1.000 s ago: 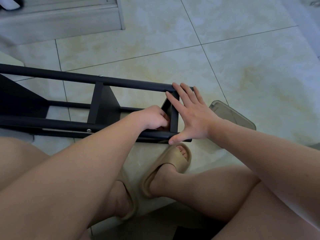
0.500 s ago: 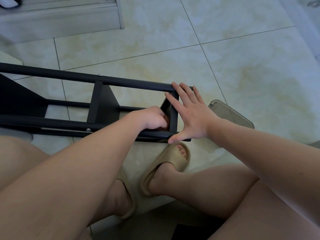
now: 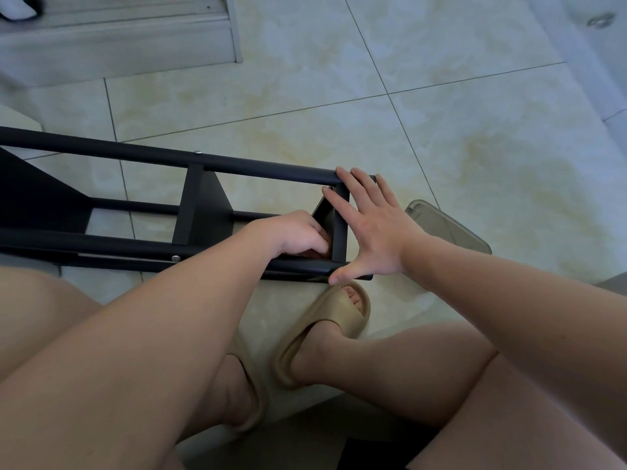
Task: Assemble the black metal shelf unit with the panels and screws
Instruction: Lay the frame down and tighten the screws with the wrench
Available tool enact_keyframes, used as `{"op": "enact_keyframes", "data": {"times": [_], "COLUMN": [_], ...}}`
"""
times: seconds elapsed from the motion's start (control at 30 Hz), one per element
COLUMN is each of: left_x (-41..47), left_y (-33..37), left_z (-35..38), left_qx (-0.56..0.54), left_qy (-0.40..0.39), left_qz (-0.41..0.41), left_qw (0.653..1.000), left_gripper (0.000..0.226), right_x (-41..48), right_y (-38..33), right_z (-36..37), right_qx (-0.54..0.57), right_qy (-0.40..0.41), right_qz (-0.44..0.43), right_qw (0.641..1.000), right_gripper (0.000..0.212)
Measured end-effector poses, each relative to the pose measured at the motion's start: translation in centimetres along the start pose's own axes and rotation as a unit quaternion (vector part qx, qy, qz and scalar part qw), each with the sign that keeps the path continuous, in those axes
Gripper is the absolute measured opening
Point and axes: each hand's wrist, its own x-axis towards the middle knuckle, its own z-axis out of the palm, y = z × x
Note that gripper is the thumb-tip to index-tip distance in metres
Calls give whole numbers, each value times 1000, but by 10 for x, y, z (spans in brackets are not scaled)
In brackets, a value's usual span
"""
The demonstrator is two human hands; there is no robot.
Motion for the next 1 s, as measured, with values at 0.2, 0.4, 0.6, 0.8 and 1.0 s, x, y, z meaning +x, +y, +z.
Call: {"op": "enact_keyframes", "data": {"times": [0.2,0.4,0.6,0.8,1.0], "left_x": [-1,-1,2,3,3], "left_y": [-1,2,0,1,0], "left_z": [0,1,-2,-2,-2], "left_qx": [26,18,-34,-28,-27], "left_qy": [-6,-19,-40,-56,-59], "left_qz": [2,-7,-34,-43,-56], "left_qw": [1000,1000,998,997,996], "left_gripper": [21,10,23,17,15], "right_x": [-2,-1,-1,-1,-1], "right_y": [-1,-2,-2,-2,-2], "right_z": [-1,-3,-3,-3,-4], "right_qx": [-4,-14,-9,-13,-14], "right_qy": [-6,-12,-17,-17,-19], "right_qz": [3,4,4,4,4], "right_qw": [1000,1000,1000,1000,1000], "right_gripper": [146,146,146,146,146]}}
